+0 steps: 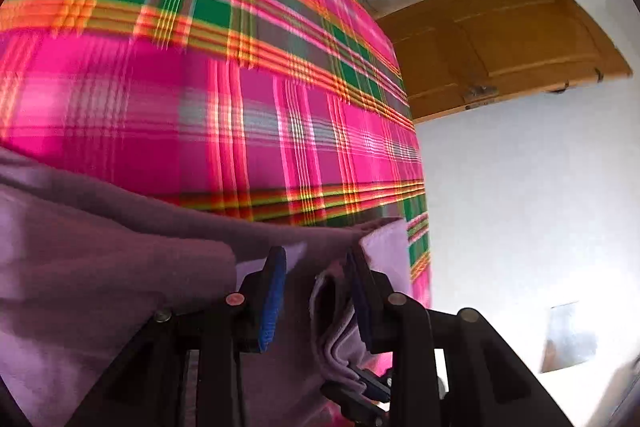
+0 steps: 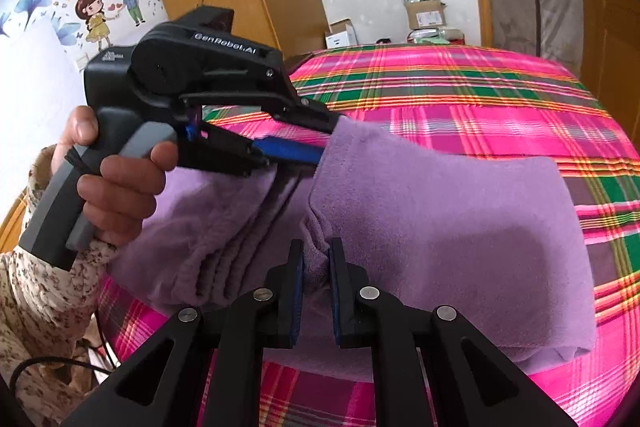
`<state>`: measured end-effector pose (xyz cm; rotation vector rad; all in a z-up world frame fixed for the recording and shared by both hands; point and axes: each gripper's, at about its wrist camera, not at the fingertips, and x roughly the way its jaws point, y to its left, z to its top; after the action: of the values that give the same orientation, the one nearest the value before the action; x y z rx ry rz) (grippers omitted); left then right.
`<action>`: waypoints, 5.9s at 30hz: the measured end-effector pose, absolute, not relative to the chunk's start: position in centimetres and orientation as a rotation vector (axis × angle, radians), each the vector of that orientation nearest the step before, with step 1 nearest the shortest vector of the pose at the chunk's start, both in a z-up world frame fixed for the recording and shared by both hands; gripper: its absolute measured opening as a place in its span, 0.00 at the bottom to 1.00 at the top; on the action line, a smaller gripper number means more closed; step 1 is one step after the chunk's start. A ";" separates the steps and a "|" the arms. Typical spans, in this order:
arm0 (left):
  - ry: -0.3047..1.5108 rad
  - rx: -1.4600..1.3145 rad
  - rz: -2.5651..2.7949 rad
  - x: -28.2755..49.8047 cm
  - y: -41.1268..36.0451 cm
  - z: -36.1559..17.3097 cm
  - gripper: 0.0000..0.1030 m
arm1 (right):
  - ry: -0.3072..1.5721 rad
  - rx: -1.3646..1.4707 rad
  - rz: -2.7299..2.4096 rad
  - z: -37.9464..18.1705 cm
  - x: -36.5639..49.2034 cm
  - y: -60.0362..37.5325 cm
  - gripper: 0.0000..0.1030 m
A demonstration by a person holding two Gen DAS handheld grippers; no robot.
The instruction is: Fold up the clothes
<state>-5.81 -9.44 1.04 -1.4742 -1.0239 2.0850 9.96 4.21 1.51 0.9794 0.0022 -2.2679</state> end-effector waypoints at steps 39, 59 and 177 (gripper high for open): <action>-0.892 -1.419 2.245 -3.9 -7.4 4.2 0.31 | 0.031 1.068 -2.315 0.2 7.0 4.7 0.25; -0.933 -1.395 2.362 -0.6 -12.4 4.8 0.31 | 0.155 1.105 -2.342 0.2 2.4 -0.6 0.25; -1.023 -1.333 2.665 5.8 -25.8 10.6 0.10 | 0.160 0.636 -1.959 5.7 18.8 -14.0 0.17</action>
<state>5.79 -25.82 10.61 -1.3330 -1.0232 2.6653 18.79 -14.01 5.70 0.6361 0.1598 -1.9589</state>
